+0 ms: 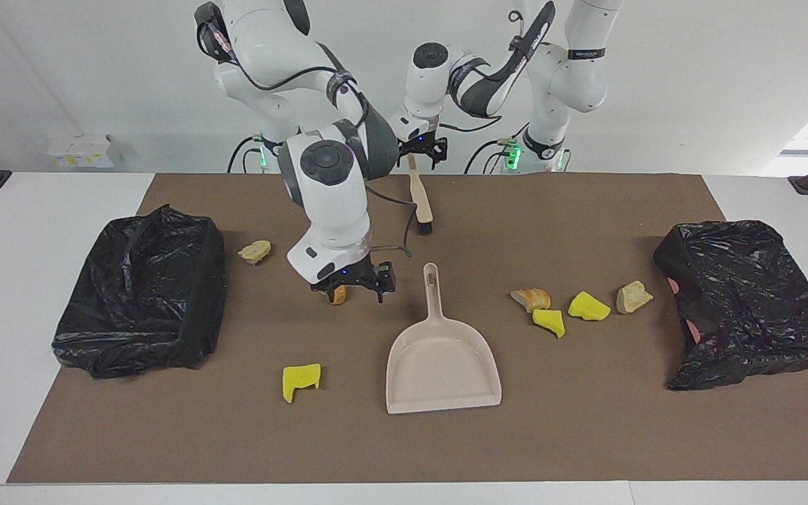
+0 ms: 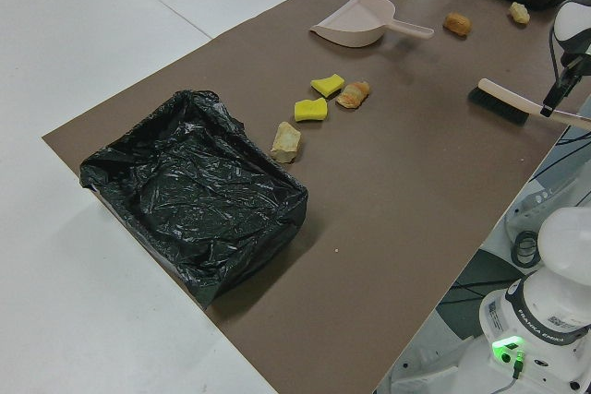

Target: Sweep and dump trash in bin

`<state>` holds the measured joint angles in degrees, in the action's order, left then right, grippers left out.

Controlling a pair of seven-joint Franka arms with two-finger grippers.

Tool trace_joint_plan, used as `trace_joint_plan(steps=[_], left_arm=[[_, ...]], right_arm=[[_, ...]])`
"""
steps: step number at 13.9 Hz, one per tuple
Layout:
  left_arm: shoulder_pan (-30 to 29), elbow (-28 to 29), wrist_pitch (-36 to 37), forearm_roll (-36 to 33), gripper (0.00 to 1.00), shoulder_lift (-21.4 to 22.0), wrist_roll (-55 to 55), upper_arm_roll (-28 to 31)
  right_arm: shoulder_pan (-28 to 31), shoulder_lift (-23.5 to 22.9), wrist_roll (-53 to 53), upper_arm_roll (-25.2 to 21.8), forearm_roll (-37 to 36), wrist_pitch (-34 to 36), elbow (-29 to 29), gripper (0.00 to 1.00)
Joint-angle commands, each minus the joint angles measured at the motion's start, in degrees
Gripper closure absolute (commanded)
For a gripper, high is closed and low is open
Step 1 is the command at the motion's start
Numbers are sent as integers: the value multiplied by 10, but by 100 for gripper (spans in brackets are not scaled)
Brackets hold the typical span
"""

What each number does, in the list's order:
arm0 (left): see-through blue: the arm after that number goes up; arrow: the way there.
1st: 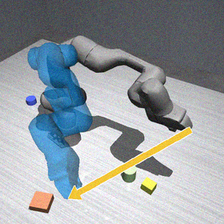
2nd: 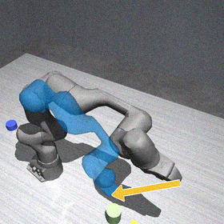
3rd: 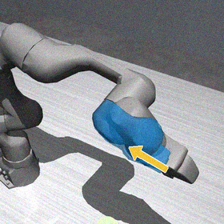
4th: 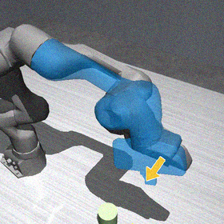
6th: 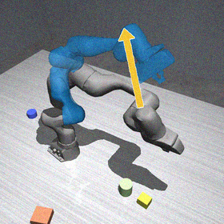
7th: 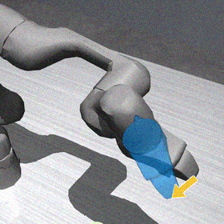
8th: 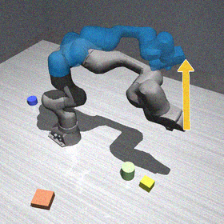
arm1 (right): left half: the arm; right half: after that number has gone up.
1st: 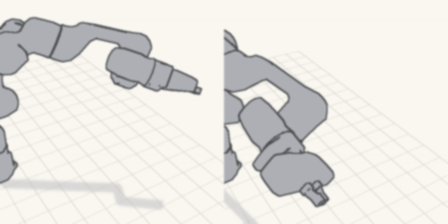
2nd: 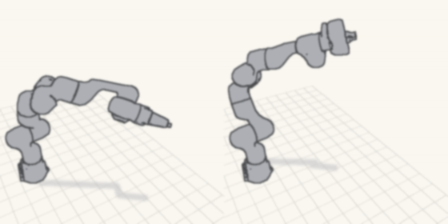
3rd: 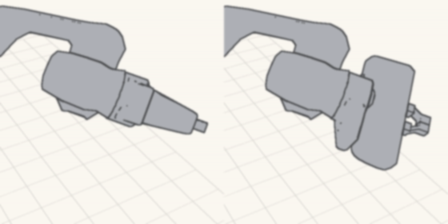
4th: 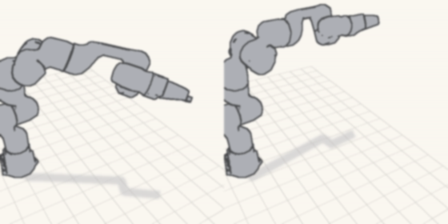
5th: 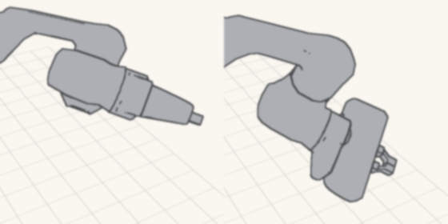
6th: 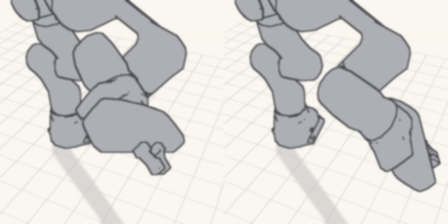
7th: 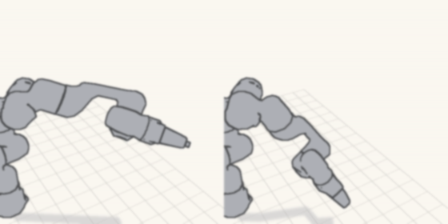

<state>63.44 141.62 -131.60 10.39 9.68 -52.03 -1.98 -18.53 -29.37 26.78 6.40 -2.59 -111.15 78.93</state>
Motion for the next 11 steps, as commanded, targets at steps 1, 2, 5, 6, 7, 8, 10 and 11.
trace_joint_plan(steps=[1,2,5,6,7,8,10,11], left_arm=[[18,19,-19,14,0,1,-14,11],[25,19,-23,18,0,-5,-23,11],[45,19,-51,22,12,-33,-65,12],[47,19,-63,21,30,-38,-79,12],[47,15,-63,22,40,-40,-81,13],[43,14,-63,22,43,-40,-80,13],[43,12,-56,22,43,-38,-81,13],[42,11,-55,22,43,-38,-81,13]], right_arm=[[-40,-37,40,-5,-12,-20,-24,0],[-44,-38,45,-4,-16,-21,-24,0],[-61,-37,45,-2,-17,-19,-26,0],[-68,-35,44,1,-16,-13,-26,0],[-73,-35,44,2,-15,-11,-25,0],[-84,-40,43,2,-15,-12,-25,0],[-97,-53,44,2,-15,-17,-25,0],[-99,-57,43,3,-15,-21,-24,0]])
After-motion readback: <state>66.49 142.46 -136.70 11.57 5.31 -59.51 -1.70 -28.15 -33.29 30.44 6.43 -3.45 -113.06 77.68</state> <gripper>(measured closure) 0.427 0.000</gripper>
